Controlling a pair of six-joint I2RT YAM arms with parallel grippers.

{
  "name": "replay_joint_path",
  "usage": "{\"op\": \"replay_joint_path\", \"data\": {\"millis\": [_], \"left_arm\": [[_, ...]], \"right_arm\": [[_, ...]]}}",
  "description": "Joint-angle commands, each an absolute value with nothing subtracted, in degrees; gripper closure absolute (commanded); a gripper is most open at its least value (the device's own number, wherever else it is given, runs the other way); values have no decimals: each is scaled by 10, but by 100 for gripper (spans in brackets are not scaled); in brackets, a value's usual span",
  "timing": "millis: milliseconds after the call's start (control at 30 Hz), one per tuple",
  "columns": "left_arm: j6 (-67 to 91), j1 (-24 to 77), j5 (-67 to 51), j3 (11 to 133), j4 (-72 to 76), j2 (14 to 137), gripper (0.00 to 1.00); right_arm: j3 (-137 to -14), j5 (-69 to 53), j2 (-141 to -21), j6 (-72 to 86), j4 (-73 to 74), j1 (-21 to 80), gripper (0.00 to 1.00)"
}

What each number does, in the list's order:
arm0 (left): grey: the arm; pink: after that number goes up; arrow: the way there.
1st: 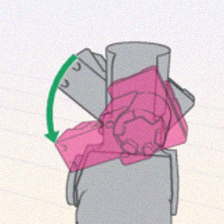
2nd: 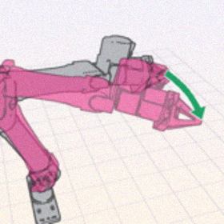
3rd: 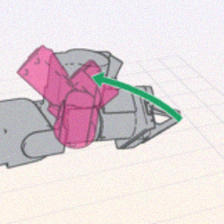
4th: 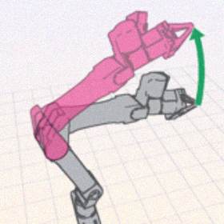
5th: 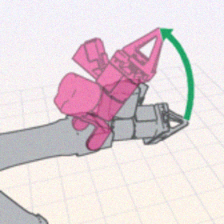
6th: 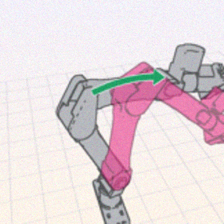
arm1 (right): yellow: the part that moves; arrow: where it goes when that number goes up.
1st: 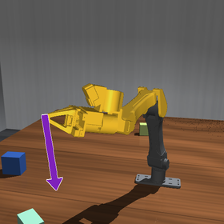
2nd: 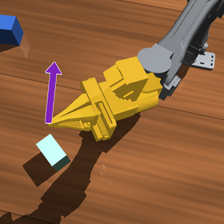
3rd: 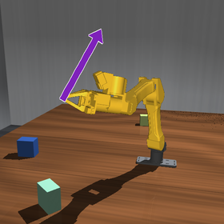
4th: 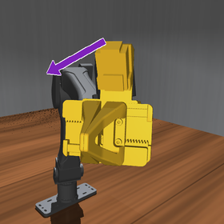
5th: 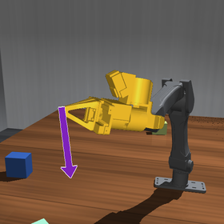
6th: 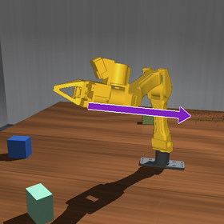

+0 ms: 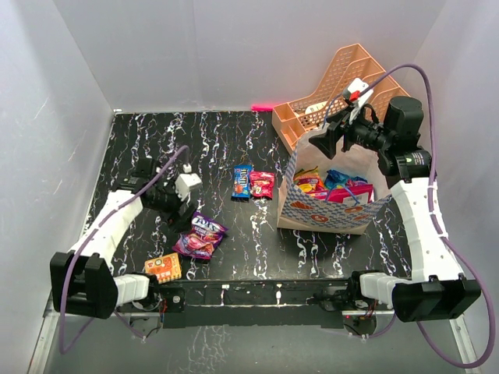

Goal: Place the snacks into the paper bag
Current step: Pick up the snack from the center of the board.

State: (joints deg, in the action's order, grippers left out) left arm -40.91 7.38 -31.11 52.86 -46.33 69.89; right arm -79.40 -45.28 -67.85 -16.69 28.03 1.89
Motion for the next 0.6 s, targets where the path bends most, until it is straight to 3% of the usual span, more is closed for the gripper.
{"op": "replay_joint_path", "data": {"millis": [0,200,567], "left_arm": [[-446,105,-292,497,-465,725,11],[-434,127,-283,469,-413,773,17],[-364,146,-299,435,-326,851,39]], "right_arm": [[-795,-460,-664,-163,244,20,20],[-801,-469,-654,-181,264,20,20],[-798,-446,-645,-193,270,21,19]]}}
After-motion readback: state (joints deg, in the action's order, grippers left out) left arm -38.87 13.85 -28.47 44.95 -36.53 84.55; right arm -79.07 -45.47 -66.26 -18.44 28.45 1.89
